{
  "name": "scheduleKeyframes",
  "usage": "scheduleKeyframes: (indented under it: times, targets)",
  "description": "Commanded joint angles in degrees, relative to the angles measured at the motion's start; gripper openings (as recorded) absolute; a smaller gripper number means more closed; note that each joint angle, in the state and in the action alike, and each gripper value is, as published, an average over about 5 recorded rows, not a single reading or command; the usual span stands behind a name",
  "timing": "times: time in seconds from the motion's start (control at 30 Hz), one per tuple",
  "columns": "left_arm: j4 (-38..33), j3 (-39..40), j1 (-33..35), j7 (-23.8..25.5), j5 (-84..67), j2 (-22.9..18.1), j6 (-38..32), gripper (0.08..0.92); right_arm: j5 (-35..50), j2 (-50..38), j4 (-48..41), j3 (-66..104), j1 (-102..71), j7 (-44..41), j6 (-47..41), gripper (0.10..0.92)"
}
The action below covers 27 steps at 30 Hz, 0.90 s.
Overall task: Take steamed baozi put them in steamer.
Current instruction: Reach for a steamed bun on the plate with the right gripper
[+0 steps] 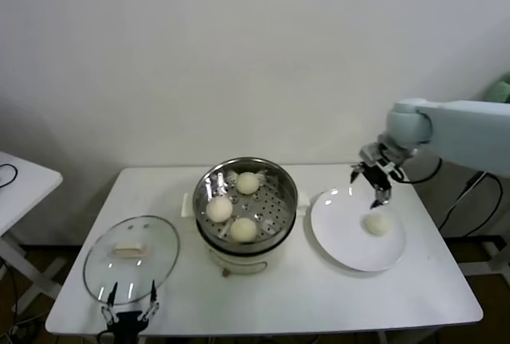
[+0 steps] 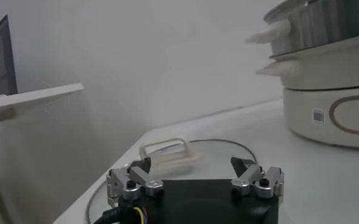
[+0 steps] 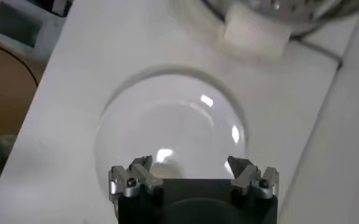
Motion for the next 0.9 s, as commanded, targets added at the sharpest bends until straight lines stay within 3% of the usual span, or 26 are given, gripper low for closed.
scheduleKeyframes:
  times: [0.03, 0.3, 0.9]
  targets:
    - [0.5, -0.2, 0.2, 0.0, 0.2, -0.2, 0.0, 0.823, -9.7, -7.1, -7.8, 8.8, -16.8, 1.7, -4.0, 0.823]
    - [0.7, -0.4, 1.1, -0.2, 0.9, -0.6, -0.1, 0.823, -14.0, -3.9, -16.8, 18.6, -26.2, 2.8, -1.9, 0.823]
    - [0.8, -1.4, 1.8, -0.2, 1.0, -0.8, -0.1, 0.823, -16.7, 0.6, -20.8, 25.4, -33.8, 4.1, -2.7, 0.821]
